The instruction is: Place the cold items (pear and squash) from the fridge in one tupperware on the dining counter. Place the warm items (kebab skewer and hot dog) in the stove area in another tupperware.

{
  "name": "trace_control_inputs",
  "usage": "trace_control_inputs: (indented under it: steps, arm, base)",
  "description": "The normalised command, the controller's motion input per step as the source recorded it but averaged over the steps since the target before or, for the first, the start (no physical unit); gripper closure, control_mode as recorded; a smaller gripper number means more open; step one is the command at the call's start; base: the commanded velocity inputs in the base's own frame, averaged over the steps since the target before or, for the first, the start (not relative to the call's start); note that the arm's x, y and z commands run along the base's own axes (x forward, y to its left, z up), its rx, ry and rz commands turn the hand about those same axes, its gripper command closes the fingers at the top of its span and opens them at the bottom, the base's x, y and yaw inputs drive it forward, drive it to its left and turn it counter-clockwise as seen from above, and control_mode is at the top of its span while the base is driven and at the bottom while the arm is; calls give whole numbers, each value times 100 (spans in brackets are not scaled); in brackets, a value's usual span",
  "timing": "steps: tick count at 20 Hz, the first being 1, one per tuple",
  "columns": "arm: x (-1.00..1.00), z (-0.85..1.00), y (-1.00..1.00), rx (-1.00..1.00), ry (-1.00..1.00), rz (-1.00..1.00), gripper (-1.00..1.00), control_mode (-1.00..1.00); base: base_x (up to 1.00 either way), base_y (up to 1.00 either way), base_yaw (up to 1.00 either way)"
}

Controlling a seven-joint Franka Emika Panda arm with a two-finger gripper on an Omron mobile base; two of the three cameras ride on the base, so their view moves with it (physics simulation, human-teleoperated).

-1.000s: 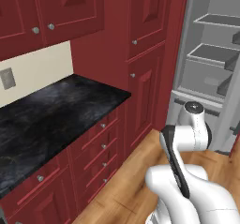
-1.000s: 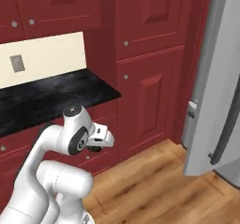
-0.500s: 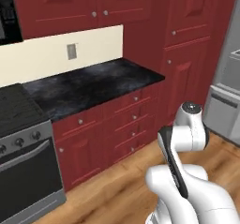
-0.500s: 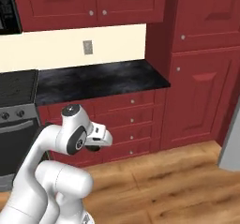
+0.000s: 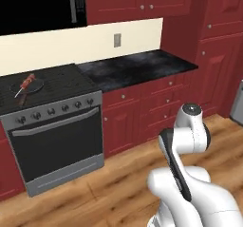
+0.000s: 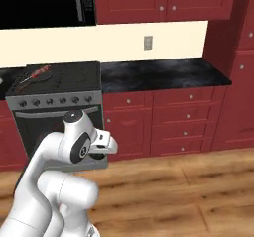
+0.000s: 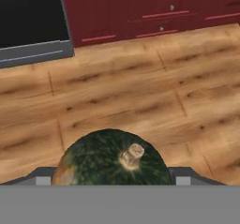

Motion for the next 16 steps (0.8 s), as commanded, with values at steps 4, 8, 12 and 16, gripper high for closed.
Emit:
trace_control_inputs:
  steps: [4,8,12,16]
  arm:
    - [0,0,0,0,0,0,100,100]
    - [0,0,0,0,0,0,100,100]
    - [0,0,0,0,0,0,100,100]
    - [0,0,0,0,0,0,100,100]
  base:
    - [-100,100,28]
    - [-100,100,29]
    - [-100,100,28]
    - [-100,100,26]
